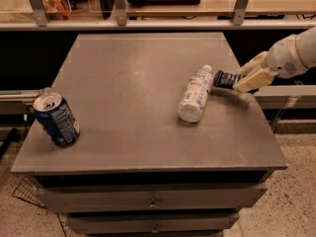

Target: Move rxbar blueberry near blue plastic bottle

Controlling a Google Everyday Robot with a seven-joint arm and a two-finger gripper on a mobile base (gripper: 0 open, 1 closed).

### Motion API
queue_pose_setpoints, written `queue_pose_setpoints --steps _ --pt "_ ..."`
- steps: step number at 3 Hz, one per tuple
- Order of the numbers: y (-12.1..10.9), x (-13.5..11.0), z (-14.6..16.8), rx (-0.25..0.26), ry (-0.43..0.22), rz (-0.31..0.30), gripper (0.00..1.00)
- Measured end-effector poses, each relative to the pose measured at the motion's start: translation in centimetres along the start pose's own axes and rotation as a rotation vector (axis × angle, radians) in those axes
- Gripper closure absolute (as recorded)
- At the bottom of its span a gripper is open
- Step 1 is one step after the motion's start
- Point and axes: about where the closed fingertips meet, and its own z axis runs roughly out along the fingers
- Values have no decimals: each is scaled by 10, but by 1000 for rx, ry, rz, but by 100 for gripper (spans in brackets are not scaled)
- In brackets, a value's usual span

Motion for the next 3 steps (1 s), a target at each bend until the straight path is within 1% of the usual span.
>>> queue_pose_setpoints --steps 1,2,3 --pt "24 -4 13 -120 21 -108 90" --pt "32 -9 16 -168 25 -162 67" --pt "35 -14 16 -194 31 -196 44"
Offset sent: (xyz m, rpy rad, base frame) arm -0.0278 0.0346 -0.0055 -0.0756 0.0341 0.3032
